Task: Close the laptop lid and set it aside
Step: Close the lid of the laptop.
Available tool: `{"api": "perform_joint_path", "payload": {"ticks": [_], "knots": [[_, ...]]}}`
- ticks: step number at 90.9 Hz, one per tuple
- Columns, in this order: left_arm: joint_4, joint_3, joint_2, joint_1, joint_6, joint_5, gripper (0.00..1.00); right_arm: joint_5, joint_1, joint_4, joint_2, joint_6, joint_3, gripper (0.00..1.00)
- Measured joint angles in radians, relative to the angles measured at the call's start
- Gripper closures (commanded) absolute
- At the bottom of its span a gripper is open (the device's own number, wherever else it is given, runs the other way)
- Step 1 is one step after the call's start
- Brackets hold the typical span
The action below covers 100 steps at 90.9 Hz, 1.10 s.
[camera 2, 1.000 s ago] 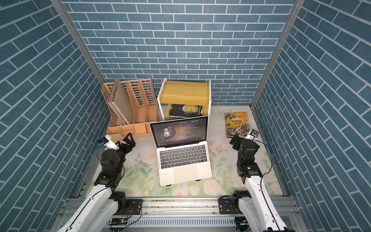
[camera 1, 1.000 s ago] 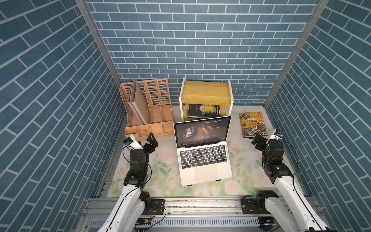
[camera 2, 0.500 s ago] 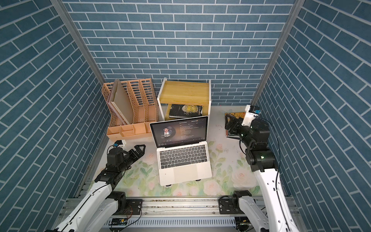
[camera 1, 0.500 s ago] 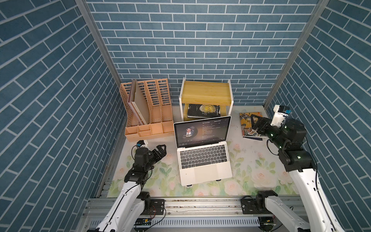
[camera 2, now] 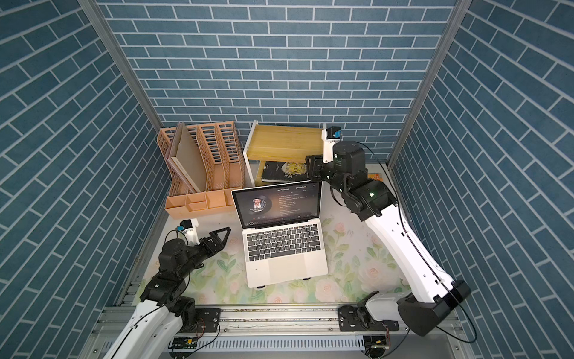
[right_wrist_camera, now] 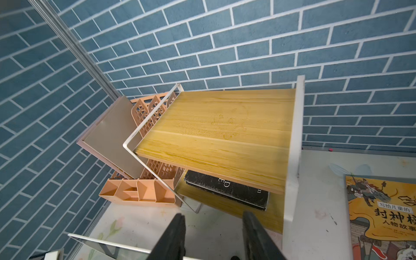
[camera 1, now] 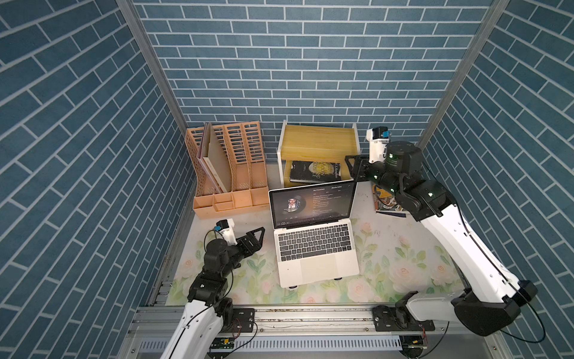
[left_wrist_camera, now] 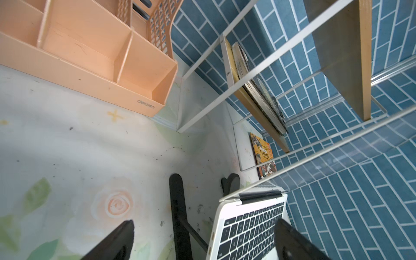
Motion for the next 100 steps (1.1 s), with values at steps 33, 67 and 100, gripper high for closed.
{"api": "perform_joint_path", "payload": {"ticks": [33,67,100], "knots": [[0.033,0.003,0.081,-0.157,-0.002,-0.029,0.0,0.204,0.204,-0.219,0.268,-0.084,0.289,0.56],[0.044,0.011,0.121,-0.219,-0.002,-0.11,0.0,0.308,0.278,-0.38,0.397,-0.122,0.407,0.57],[-0.01,0.027,0.086,-0.219,-0.007,-0.206,0.0,0.367,0.325,-0.439,0.418,-0.125,0.419,0.57]]}}
